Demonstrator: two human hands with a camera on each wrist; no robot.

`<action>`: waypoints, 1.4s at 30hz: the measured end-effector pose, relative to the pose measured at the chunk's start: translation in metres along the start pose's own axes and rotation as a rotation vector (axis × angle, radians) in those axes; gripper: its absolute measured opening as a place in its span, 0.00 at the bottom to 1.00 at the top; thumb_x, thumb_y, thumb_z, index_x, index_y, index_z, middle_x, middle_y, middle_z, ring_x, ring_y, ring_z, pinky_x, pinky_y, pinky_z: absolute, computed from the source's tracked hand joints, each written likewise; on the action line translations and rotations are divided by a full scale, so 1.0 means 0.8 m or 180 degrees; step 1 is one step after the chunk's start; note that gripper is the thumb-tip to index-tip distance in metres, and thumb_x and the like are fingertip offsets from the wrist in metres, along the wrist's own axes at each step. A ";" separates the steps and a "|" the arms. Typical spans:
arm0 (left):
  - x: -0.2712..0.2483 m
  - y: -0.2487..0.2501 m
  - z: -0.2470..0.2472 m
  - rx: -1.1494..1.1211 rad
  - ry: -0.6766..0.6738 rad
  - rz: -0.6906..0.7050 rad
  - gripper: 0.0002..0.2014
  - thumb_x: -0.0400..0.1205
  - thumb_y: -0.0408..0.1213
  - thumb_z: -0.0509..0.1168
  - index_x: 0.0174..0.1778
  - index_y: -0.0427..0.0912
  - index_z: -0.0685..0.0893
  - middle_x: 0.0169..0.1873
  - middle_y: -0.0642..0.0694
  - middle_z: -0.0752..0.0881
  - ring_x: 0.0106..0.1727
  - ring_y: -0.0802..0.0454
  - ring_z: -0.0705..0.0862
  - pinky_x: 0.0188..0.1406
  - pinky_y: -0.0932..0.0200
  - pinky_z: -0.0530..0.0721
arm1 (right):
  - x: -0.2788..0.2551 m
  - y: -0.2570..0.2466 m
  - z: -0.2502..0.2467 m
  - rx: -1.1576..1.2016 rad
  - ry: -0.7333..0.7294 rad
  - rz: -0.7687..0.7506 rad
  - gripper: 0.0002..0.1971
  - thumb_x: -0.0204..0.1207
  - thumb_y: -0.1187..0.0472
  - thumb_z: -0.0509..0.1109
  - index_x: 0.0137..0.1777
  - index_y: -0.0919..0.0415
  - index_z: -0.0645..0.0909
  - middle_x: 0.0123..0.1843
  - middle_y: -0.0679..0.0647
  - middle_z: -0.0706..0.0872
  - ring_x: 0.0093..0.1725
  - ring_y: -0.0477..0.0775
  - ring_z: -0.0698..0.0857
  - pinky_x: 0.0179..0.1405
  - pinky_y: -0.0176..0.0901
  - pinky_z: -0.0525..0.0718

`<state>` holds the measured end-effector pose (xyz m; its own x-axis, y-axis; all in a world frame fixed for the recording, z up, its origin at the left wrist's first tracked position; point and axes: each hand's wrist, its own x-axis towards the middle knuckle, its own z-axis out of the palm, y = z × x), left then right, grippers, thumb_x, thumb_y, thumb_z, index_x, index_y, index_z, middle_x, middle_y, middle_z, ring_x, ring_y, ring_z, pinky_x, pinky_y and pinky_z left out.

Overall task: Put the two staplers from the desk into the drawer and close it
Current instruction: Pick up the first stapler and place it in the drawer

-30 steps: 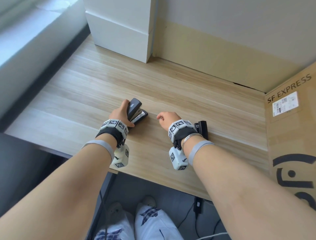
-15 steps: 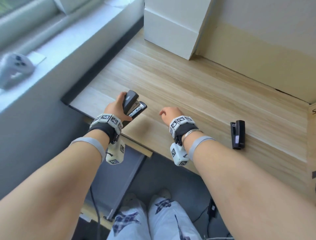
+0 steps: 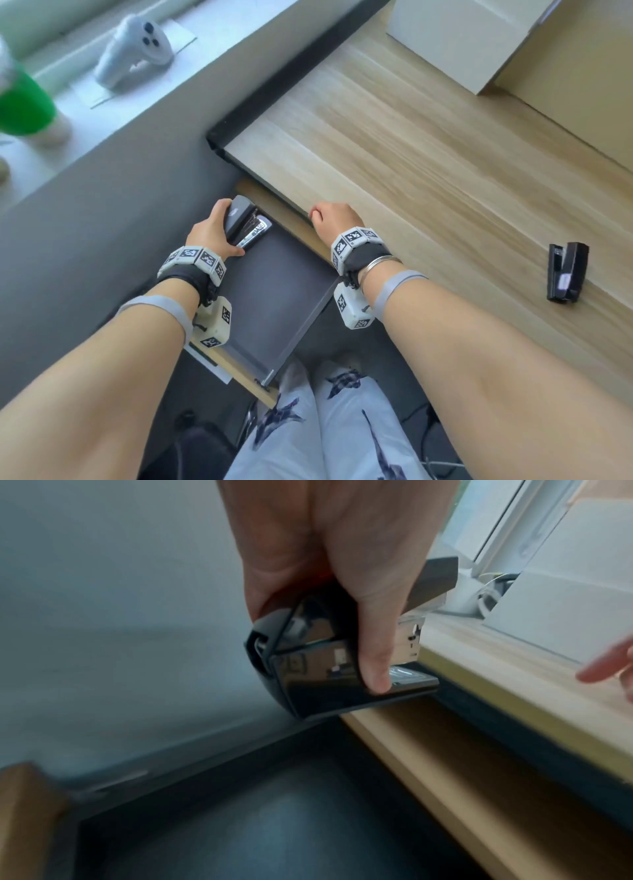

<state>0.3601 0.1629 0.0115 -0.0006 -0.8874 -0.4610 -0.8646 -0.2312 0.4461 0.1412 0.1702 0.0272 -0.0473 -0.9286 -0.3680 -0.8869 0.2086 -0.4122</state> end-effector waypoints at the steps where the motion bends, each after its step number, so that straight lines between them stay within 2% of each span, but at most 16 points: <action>1: 0.001 -0.012 0.007 0.0013 -0.0030 -0.0054 0.43 0.63 0.34 0.79 0.71 0.53 0.63 0.58 0.39 0.86 0.55 0.34 0.85 0.55 0.44 0.84 | 0.000 -0.009 0.010 0.0011 -0.0031 -0.0071 0.16 0.81 0.62 0.55 0.55 0.56 0.85 0.56 0.60 0.89 0.55 0.64 0.86 0.51 0.47 0.84; 3: 0.005 -0.034 0.023 0.0049 -0.0099 -0.0140 0.42 0.64 0.34 0.79 0.71 0.53 0.64 0.57 0.39 0.86 0.55 0.34 0.84 0.55 0.45 0.83 | 0.001 -0.020 0.029 0.0039 0.0005 -0.0194 0.15 0.81 0.63 0.55 0.55 0.57 0.85 0.57 0.59 0.88 0.56 0.63 0.85 0.53 0.48 0.84; 7: 0.022 -0.068 0.060 0.0099 -0.0255 -0.0318 0.40 0.64 0.33 0.78 0.70 0.50 0.66 0.56 0.37 0.86 0.57 0.34 0.84 0.56 0.45 0.82 | 0.013 -0.016 0.046 0.0128 0.0528 -0.0274 0.14 0.80 0.65 0.57 0.55 0.59 0.84 0.57 0.57 0.87 0.60 0.61 0.81 0.58 0.48 0.79; 11: 0.046 -0.091 0.095 0.0146 -0.0394 -0.0445 0.37 0.65 0.33 0.78 0.68 0.46 0.68 0.56 0.36 0.86 0.59 0.34 0.83 0.57 0.44 0.81 | 0.040 0.003 0.051 0.0170 0.0822 -0.0273 0.13 0.78 0.66 0.60 0.57 0.59 0.83 0.58 0.59 0.85 0.60 0.63 0.80 0.62 0.54 0.79; 16: 0.077 -0.111 0.133 0.0305 -0.0449 -0.0499 0.31 0.65 0.33 0.78 0.60 0.39 0.70 0.53 0.34 0.86 0.54 0.33 0.85 0.52 0.43 0.82 | 0.064 0.018 0.068 0.0172 0.1247 -0.0331 0.11 0.75 0.65 0.62 0.52 0.58 0.84 0.51 0.59 0.85 0.54 0.64 0.82 0.56 0.56 0.81; 21: 0.109 -0.122 0.161 0.0380 -0.0445 -0.0472 0.27 0.66 0.33 0.78 0.55 0.37 0.71 0.51 0.34 0.86 0.48 0.35 0.83 0.47 0.47 0.81 | 0.077 0.020 0.081 0.0020 0.1688 -0.0380 0.08 0.72 0.63 0.63 0.46 0.57 0.83 0.45 0.58 0.86 0.47 0.64 0.83 0.46 0.52 0.80; 25: 0.131 -0.129 0.175 0.0343 -0.0363 -0.0502 0.27 0.68 0.32 0.76 0.60 0.36 0.72 0.54 0.32 0.84 0.56 0.32 0.83 0.52 0.46 0.81 | 0.080 0.020 0.087 -0.0246 0.1951 -0.0507 0.06 0.70 0.64 0.64 0.42 0.57 0.82 0.40 0.55 0.85 0.40 0.62 0.83 0.37 0.47 0.79; 27: 0.139 -0.131 0.179 0.0317 -0.0305 -0.0540 0.25 0.69 0.31 0.75 0.59 0.35 0.72 0.55 0.32 0.84 0.56 0.32 0.83 0.52 0.46 0.80 | 0.081 0.020 0.089 -0.0330 0.2059 -0.0559 0.05 0.69 0.64 0.64 0.41 0.57 0.82 0.38 0.55 0.85 0.37 0.61 0.83 0.34 0.46 0.79; 30: 0.147 -0.135 0.187 0.0274 -0.0258 -0.0605 0.23 0.70 0.30 0.74 0.57 0.33 0.72 0.54 0.31 0.84 0.56 0.31 0.82 0.51 0.45 0.80 | 0.082 0.020 0.092 -0.0421 0.2110 -0.0557 0.05 0.69 0.64 0.64 0.41 0.57 0.81 0.37 0.55 0.85 0.36 0.61 0.82 0.34 0.47 0.79; 34: 0.150 -0.139 0.198 0.0242 -0.0245 -0.0659 0.23 0.71 0.31 0.73 0.59 0.33 0.72 0.56 0.30 0.83 0.58 0.30 0.82 0.52 0.43 0.81 | 0.082 0.019 0.093 -0.0501 0.2124 -0.0569 0.05 0.69 0.64 0.64 0.41 0.57 0.81 0.37 0.55 0.84 0.35 0.60 0.81 0.34 0.48 0.79; 40: 0.149 -0.142 0.204 0.0268 -0.0518 -0.0723 0.26 0.70 0.31 0.74 0.62 0.35 0.73 0.59 0.31 0.82 0.60 0.32 0.82 0.54 0.46 0.81 | 0.083 0.019 0.093 -0.0609 0.2173 -0.0571 0.06 0.68 0.63 0.63 0.40 0.57 0.81 0.36 0.55 0.84 0.34 0.60 0.81 0.32 0.46 0.78; 42: 0.152 -0.137 0.197 0.0204 -0.0631 -0.0771 0.28 0.68 0.33 0.76 0.62 0.35 0.72 0.61 0.31 0.80 0.62 0.33 0.80 0.57 0.46 0.80 | 0.083 0.019 0.093 -0.0623 0.2172 -0.0560 0.06 0.67 0.62 0.63 0.40 0.57 0.81 0.36 0.54 0.84 0.34 0.59 0.81 0.31 0.45 0.78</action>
<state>0.3757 0.1430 -0.2147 0.1167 -0.7132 -0.6912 -0.8814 -0.3951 0.2588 0.1586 0.1349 -0.0659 -0.1158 -0.9411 0.3176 -0.9706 0.0393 -0.2374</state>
